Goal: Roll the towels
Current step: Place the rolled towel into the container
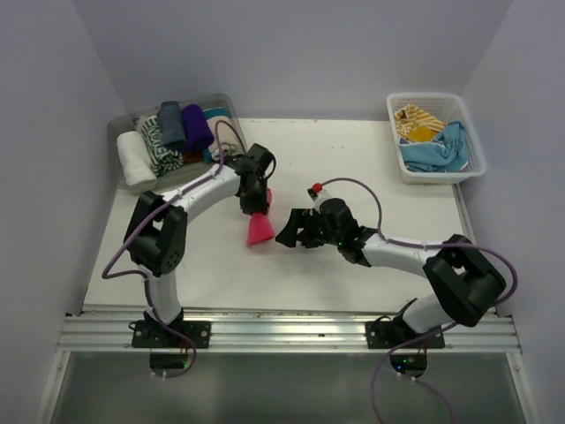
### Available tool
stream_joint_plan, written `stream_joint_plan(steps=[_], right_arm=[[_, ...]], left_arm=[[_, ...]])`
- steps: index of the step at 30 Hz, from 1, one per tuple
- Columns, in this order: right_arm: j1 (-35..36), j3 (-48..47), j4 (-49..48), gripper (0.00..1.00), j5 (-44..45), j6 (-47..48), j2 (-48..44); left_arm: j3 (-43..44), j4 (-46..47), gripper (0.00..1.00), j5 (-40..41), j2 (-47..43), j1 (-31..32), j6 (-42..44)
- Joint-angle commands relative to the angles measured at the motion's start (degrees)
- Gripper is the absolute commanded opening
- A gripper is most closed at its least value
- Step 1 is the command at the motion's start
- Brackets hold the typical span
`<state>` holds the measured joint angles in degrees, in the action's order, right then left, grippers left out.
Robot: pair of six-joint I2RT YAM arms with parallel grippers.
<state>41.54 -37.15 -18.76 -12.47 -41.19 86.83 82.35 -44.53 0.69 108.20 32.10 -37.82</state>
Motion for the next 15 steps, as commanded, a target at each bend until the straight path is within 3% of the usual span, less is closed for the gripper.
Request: stream_joint_plan(steps=[1, 7, 15], right_arm=[[-0.32, -0.56, 7.95, 0.82, 4.47, 4.01, -5.43], [-0.76, -0.65, 10.59, 0.83, 6.40, 4.63, -9.13], [-0.85, -7.66, 12.87, 0.82, 7.37, 4.45, -3.60]], left_arm=[[4.30, -6.26, 0.05, 5.90, -3.08, -3.09, 7.23], [10.90, -11.01, 0.02, 8.44, -5.55, -8.89, 11.98], [17.40, -14.61, 0.03, 10.30, -5.55, -12.49, 14.70]])
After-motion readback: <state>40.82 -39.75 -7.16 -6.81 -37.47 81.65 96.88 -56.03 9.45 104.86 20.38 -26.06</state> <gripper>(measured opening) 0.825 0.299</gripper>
